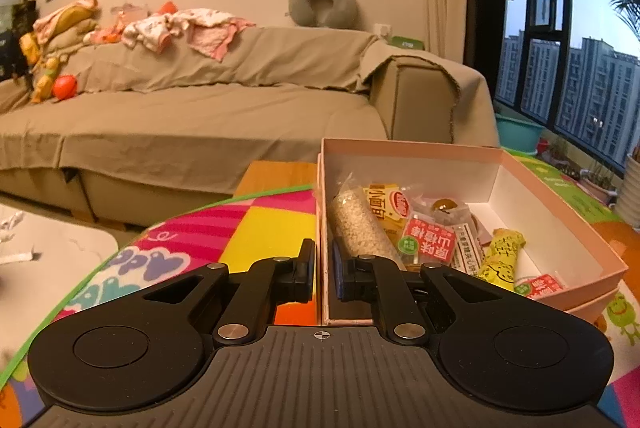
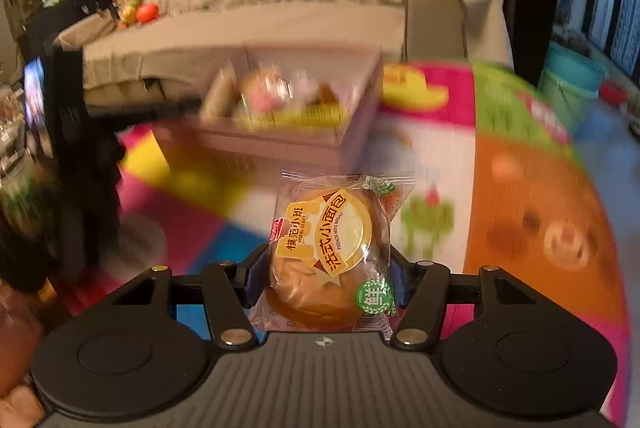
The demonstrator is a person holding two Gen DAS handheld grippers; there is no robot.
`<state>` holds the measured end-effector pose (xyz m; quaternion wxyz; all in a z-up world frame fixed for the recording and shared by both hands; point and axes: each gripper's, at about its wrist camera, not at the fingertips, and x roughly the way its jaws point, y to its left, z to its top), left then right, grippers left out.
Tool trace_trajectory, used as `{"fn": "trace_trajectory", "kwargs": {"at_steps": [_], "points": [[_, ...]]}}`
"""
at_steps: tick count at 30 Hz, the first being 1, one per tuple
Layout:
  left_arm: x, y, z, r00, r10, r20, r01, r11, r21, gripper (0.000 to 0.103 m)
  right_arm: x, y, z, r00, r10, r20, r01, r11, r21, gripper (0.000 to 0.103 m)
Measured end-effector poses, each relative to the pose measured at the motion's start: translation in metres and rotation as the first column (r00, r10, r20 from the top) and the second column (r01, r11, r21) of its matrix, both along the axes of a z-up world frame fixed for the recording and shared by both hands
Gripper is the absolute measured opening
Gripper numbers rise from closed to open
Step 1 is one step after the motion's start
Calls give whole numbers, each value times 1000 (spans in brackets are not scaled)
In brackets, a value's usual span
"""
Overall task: Organize objects
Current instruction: 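Carry the wrapped bun into the pink box and release it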
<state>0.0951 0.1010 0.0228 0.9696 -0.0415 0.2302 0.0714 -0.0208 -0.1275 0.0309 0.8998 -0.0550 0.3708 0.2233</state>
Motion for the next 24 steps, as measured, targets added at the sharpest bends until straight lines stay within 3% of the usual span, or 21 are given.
{"fn": "trace_trajectory", "kwargs": {"at_steps": [7,10,17,24], "points": [[-4,3,-1,1000,-5,17,5,1000,-16,12,34,25,90,987,13,160,-30,995,99,58],[-4,3,-2,1000,-6,22,6,1000,-23,12,71,42,110,990,-9,141,-12,989,148,58],[-4,4,-3,1000,-6,24,7,999,-35,13,145,83,74,996,-85,32,81,992,101,58],[-4,4,-3,1000,-6,24,7,999,-36,13,167,92,41,991,-132,-16,133,988,80,58]]}}
